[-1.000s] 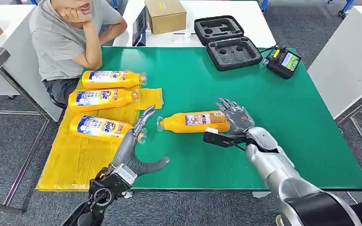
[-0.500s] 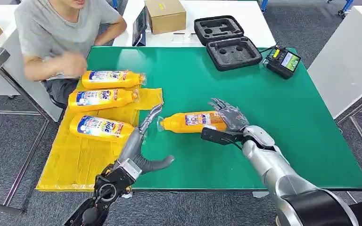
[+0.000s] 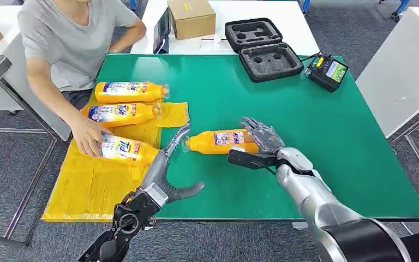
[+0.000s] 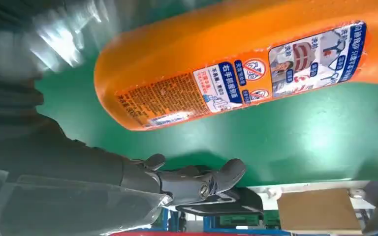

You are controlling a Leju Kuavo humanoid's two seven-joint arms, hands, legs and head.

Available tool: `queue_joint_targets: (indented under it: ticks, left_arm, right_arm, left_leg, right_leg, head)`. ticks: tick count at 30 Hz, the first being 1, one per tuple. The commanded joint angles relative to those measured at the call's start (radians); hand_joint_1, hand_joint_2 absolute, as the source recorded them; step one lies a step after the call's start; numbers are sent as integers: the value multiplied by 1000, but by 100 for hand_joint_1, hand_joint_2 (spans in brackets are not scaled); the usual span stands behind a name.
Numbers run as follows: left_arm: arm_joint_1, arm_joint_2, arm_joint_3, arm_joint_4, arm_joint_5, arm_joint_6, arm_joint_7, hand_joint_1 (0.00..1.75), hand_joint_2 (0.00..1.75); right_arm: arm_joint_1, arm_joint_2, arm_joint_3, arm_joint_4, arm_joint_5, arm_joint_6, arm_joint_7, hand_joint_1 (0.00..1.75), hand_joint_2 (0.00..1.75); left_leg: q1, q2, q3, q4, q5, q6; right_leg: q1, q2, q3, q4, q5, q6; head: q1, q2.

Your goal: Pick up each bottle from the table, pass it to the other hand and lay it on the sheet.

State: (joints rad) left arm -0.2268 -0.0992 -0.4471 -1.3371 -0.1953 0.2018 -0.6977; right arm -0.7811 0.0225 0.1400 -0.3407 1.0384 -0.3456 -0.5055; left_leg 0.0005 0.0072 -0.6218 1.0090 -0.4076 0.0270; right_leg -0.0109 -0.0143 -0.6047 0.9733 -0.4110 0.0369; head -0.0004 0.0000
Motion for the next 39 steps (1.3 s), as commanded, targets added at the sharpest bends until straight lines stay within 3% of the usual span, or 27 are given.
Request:
queue_joint_targets:
  ticks: [1,15,39]
  left_arm:
    - [-19,-5,-8,61,-1,0,0,0,175]
    - [-14,-4,-3,60,-5,-6,0,0,175]
    - [-109,-7,-39,120,67,10,0,0,175]
  right_arm:
    - [-50,4,6,77,0,13,5,0,175]
    - [-49,6,32,86,36,-5,42,0,175]
    - [-46,-9,36,105,52,54,100,0,175]
  left_leg:
    - [0,0,2,0,-1,-1]
    - [0,1,5,0,-2,-2]
    - [0,-2,2,0,0,-1]
  right_leg:
    - [0,1,2,0,-1,-1]
    - [0,2,4,0,-2,-1]
    - [0,-1,2,0,-1,-1]
  head:
    - [0,0]
    - [0,0]
    - [0,0]
